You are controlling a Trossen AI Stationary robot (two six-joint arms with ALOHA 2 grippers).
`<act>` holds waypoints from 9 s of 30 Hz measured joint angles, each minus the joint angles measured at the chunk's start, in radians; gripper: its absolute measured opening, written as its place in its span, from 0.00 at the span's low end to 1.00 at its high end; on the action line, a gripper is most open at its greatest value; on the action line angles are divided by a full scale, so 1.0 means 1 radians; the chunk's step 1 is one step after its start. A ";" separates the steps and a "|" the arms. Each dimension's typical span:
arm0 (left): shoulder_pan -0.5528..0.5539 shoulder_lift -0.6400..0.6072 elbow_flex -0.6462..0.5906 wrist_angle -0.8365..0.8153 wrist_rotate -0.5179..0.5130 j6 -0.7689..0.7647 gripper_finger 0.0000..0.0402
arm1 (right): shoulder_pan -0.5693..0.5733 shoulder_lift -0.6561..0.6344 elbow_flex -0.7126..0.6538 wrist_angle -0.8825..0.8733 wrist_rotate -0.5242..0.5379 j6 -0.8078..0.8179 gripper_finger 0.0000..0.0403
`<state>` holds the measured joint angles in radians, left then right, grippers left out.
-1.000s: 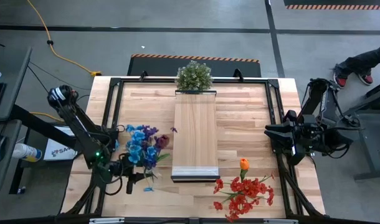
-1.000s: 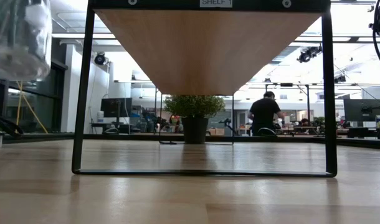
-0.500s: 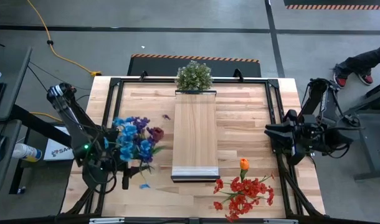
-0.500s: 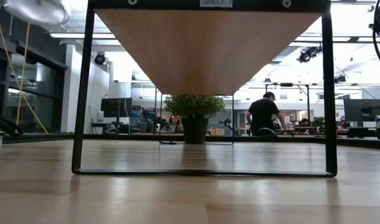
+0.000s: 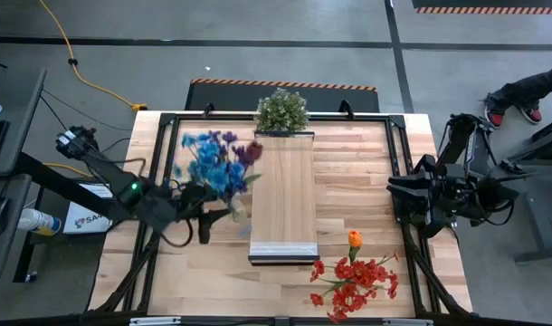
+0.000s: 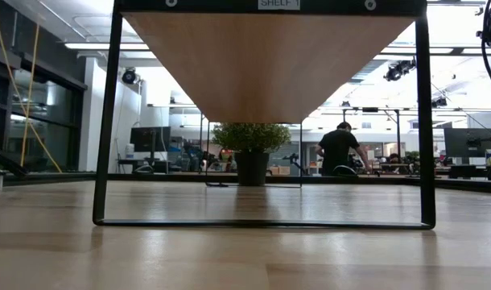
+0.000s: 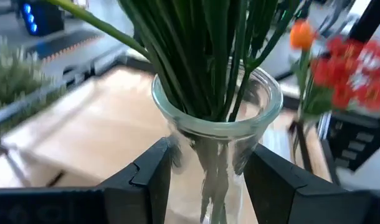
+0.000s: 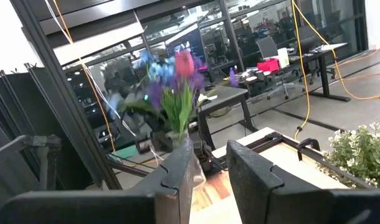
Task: Pick and place flowers into a vace then onto a shelf
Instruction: Put the left transparent vase on the shelf, then put the transparent vase on the shelf
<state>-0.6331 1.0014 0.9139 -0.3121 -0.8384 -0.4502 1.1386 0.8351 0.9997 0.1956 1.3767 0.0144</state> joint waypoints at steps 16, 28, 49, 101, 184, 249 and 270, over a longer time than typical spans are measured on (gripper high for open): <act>0.499 0.011 0.002 0.235 0.461 0.270 0.50 | 0.000 -0.027 0.000 0.004 0.000 -0.086 0.22; 0.746 0.178 0.002 0.441 0.760 0.297 0.50 | 0.000 -0.062 0.000 0.006 0.000 -0.127 0.22; 0.877 0.450 0.231 0.308 0.832 0.423 0.50 | 0.000 -0.069 0.000 0.005 -0.075 -0.127 0.22; 0.882 0.522 0.209 0.333 0.874 0.380 0.63 | 0.000 -0.072 0.000 0.006 -0.110 -0.151 0.22; 0.880 0.371 0.209 -0.023 0.770 0.355 0.95 | 0.000 -0.072 0.000 0.005 -0.154 -0.152 0.22; 0.135 -0.023 0.208 -0.326 0.376 -0.166 0.94 | 0.411 -0.257 0.008 -1.203 -0.175 0.874 0.22; 0.135 -0.017 0.209 -0.207 0.345 -0.187 0.93 | 0.157 -0.210 -0.110 -1.485 -0.925 1.366 0.22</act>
<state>-0.4980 0.9844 1.1233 -0.5186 -0.4931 -0.6373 1.2960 0.6247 0.8900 -1.2894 0.4522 1.3800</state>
